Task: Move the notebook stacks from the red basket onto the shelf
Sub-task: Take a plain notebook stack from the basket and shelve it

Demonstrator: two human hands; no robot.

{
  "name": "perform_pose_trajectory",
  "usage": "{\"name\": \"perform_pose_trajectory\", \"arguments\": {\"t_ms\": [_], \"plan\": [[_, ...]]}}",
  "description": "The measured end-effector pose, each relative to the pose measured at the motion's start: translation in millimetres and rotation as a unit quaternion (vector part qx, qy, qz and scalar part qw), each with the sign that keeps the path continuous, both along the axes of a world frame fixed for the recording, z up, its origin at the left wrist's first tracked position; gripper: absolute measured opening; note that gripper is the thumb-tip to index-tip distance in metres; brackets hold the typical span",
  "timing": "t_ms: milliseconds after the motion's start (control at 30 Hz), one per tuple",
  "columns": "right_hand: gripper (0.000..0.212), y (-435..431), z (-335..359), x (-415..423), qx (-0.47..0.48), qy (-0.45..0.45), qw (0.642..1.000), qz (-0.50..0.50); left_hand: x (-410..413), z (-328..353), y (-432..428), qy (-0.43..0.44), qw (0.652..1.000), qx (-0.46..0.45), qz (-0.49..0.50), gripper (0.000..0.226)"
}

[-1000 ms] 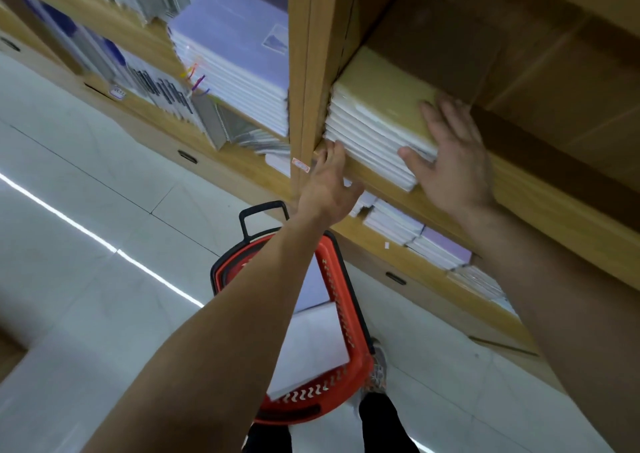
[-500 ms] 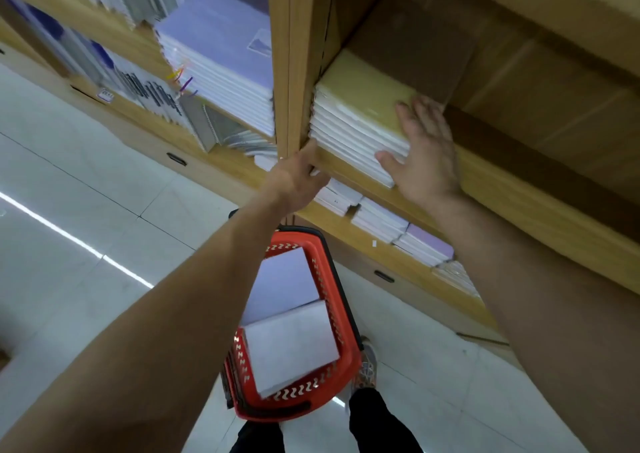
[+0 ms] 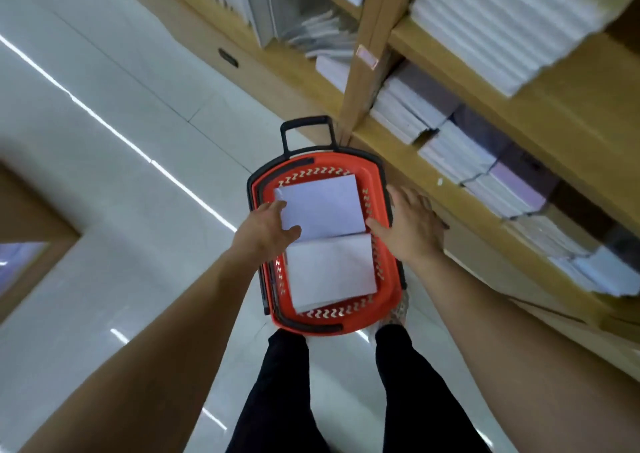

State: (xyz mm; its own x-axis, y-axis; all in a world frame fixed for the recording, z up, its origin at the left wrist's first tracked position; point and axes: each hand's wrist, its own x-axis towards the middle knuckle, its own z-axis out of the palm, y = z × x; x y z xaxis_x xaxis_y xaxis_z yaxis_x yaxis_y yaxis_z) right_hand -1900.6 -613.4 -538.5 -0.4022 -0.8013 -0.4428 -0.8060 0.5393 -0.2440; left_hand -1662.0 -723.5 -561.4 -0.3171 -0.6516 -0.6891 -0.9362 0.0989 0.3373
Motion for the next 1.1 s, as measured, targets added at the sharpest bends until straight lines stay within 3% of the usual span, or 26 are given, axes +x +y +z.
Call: {"name": "perform_pose_trajectory", "arguments": {"t_ms": [333,533,767,1100], "plan": [[0.079,17,-205,33,0.036,-0.104,0.987,-0.113,-8,-163,-31,-0.052,0.994,-0.038,-0.084,0.076],[0.09,36,-299,67,0.053,-0.059,0.989,-0.126,-30,-236,-59,-0.033,0.984,-0.088,-0.153,0.086],[0.103,49,-342,103,-0.02,-0.049,0.981,-0.186,-54,-294,-92,-0.03,0.983,-0.069,-0.166,0.089],[0.107,55,-364,104,-0.045,-0.067,0.977,-0.195,-70,-316,-100,-0.027,0.986,-0.035,-0.162,0.104]]}}
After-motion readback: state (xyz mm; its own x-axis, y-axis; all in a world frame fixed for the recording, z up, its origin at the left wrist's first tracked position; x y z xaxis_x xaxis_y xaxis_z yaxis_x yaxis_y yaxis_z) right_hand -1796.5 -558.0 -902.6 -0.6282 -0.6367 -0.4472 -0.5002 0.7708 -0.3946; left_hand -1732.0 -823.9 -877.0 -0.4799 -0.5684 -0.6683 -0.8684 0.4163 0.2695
